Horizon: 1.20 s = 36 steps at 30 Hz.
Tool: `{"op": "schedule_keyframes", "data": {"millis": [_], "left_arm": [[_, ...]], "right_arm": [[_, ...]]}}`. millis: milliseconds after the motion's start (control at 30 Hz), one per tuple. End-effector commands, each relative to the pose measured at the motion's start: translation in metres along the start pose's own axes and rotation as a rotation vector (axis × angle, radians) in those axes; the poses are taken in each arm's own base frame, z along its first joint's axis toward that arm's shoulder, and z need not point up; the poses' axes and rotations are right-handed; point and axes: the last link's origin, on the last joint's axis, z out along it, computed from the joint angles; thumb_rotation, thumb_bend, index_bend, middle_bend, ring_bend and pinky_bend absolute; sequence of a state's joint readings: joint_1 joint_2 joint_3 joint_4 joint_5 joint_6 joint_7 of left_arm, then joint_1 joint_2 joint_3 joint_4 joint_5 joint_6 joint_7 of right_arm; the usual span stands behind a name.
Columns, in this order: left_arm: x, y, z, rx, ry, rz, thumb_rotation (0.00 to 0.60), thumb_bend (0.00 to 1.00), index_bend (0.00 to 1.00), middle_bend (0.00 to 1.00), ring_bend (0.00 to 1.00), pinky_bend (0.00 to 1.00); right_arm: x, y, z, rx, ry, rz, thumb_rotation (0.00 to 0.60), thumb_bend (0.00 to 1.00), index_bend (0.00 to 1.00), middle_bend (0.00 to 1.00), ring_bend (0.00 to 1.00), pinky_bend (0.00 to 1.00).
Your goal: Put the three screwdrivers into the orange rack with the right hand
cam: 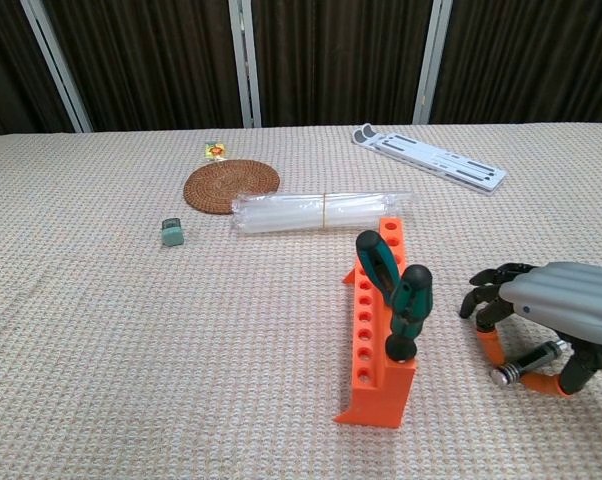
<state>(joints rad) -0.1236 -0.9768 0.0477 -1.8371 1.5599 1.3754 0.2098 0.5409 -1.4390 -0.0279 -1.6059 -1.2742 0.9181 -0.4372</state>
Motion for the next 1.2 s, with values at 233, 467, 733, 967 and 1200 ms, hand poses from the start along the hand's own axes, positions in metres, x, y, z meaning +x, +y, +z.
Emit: {"op": "schedule_keyframes", "data": {"millis": [233, 467, 733, 967, 1200], "left_arm": [[0.001, 0.000, 0.000, -0.001, 0.006, -0.002, 0.600, 0.18, 0.25, 0.00, 0.00, 0.00], [0.002, 0.000, -0.001, -0.002, 0.011, -0.003, 0.600, 0.19, 0.25, 0.00, 0.00, 0.00], [0.003, 0.003, -0.003, -0.008, 0.011, -0.005, 0.600, 0.19, 0.25, 0.00, 0.00, 0.00], [0.002, 0.005, -0.005, -0.011, 0.003, -0.008, 0.600, 0.19, 0.25, 0.00, 0.00, 0.00], [-0.001, 0.004, -0.005, -0.001, -0.009, -0.015, 0.600, 0.19, 0.25, 0.00, 0.00, 0.00]], "right_arm": [[0.011, -0.001, -0.004, 0.004, 0.045, 0.014, 0.600, 0.39, 0.59, 0.20, 0.00, 0.00], [0.052, -0.004, -0.014, 0.034, 0.093, 0.283, 0.600, 0.40, 0.59, 0.20, 0.00, 0.00], [0.107, 0.003, -0.017, 0.119, 0.090, 0.735, 0.600, 0.41, 0.59, 0.21, 0.00, 0.00], [0.135, 0.003, -0.009, 0.216, 0.087, 1.039, 0.600, 0.43, 0.60, 0.22, 0.00, 0.00], [0.150, 0.004, 0.000, 0.292, 0.059, 1.182, 0.600, 0.44, 0.60, 0.22, 0.00, 0.00]]}}
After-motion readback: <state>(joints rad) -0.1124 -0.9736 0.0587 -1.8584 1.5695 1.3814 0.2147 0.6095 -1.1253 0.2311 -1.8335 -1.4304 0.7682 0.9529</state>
